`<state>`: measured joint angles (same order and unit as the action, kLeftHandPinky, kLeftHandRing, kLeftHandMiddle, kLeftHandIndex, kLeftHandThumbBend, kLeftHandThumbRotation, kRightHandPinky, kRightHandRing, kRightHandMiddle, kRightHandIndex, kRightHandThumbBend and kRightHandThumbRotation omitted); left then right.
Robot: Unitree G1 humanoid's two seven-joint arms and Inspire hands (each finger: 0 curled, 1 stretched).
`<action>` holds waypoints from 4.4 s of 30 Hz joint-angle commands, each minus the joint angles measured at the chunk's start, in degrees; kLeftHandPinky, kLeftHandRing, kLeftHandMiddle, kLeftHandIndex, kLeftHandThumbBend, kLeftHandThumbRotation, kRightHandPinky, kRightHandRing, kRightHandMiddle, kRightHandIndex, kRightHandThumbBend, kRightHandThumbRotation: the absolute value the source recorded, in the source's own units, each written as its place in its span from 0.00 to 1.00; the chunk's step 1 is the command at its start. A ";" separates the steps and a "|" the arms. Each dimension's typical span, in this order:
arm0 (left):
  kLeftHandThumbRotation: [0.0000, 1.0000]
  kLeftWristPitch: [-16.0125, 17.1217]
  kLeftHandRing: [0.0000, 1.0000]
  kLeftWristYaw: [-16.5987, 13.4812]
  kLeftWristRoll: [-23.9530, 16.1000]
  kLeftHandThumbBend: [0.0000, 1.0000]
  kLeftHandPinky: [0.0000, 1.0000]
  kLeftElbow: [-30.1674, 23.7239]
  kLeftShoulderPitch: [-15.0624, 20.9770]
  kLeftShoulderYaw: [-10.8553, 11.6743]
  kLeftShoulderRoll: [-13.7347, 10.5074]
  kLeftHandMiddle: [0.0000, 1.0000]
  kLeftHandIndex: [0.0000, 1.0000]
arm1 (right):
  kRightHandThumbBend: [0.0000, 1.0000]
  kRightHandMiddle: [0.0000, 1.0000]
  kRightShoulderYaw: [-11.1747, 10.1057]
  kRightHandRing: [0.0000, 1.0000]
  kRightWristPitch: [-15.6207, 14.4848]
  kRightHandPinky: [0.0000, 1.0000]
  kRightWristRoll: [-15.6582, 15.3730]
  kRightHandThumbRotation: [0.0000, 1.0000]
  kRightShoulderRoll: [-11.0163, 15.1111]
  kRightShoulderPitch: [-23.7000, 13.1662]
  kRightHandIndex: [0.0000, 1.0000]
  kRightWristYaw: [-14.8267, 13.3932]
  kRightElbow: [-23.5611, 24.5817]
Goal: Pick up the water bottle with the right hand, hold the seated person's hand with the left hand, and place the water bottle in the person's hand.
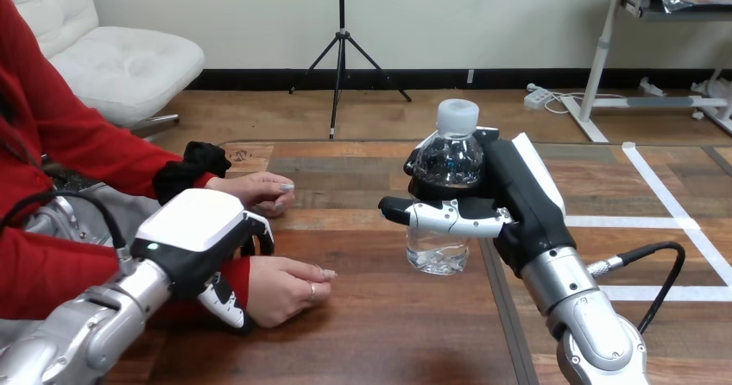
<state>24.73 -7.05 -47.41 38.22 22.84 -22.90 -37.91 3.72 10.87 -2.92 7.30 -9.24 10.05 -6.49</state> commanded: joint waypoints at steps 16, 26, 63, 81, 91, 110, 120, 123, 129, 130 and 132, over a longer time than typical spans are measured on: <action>0.00 -1.54 0.40 2.85 2.26 0.95 0.37 -0.47 0.21 -0.07 -0.12 0.46 0.48 | 0.88 0.35 -1.07 0.29 0.19 0.24 0.91 0.00 0.65 -1.98 0.38 0.22 5.17; 0.00 -1.42 0.41 4.32 2.66 0.93 0.37 -0.42 0.57 -0.20 -0.47 0.47 0.47 | 0.88 0.36 -1.08 0.29 0.35 0.23 1.65 0.00 0.47 -2.30 0.38 0.77 5.02; 0.00 -2.02 0.43 9.25 4.50 0.93 0.40 -2.58 0.48 0.74 -1.11 0.48 0.48 | 0.87 0.36 -1.47 0.30 -0.81 0.25 2.76 0.00 0.47 -2.96 0.39 1.26 5.64; 0.00 -0.54 0.41 10.70 9.01 0.94 0.41 -9.78 -2.24 3.57 -1.02 0.45 0.46 | 0.88 0.35 -1.17 0.29 0.47 0.24 1.81 0.00 0.25 -3.65 0.39 0.57 4.05; 0.00 0.29 0.41 10.79 10.06 0.97 0.42 -14.41 -3.92 4.82 -1.28 0.46 0.47 | 0.88 0.36 -0.75 0.29 0.83 0.23 0.86 0.00 -0.29 -4.16 0.39 0.17 2.48; 0.00 -1.94 0.42 16.14 14.99 0.95 0.39 -24.52 -6.47 8.01 -0.76 0.47 0.47 | 0.87 0.37 0.86 0.32 2.65 0.27 -1.34 0.00 -2.11 -5.78 0.39 -1.43 -4.12; 0.00 -5.45 0.41 18.70 15.87 0.92 0.37 -30.64 -7.86 9.37 -0.77 0.47 0.48 | 0.86 0.38 1.61 0.33 4.93 0.28 -2.31 0.00 -3.07 -7.00 0.40 -2.42 -9.06; 0.00 -5.59 0.41 18.85 15.92 0.93 0.37 -31.34 -7.93 9.58 -0.83 0.46 0.48 | 0.86 0.39 1.87 0.33 6.04 0.29 -2.79 0.00 -3.20 -7.36 0.40 -2.58 -10.91; 0.00 -3.89 0.40 17.82 15.54 0.93 0.37 -31.36 -7.82 9.98 -1.25 0.46 0.48 | 0.86 0.39 2.36 0.33 6.61 0.28 -3.28 0.00 -4.12 -7.57 0.40 -3.23 -13.24; 0.00 -4.23 0.40 18.20 15.70 0.93 0.36 -31.80 -7.91 10.17 -1.24 0.46 0.48 | 0.86 0.38 2.46 0.33 6.86 0.28 -3.33 0.00 -4.32 -7.56 0.40 -3.35 -13.72; 0.00 -4.76 0.40 18.80 15.92 0.93 0.36 -32.37 -8.07 10.48 -1.19 0.45 0.47 | 0.86 0.38 2.56 0.33 7.21 0.28 -3.43 0.00 -4.56 -7.57 0.40 -3.55 -14.27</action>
<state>20.25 11.50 -32.07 8.14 13.44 -14.37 -38.98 6.21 14.90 -6.49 4.14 -10.76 7.78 -20.49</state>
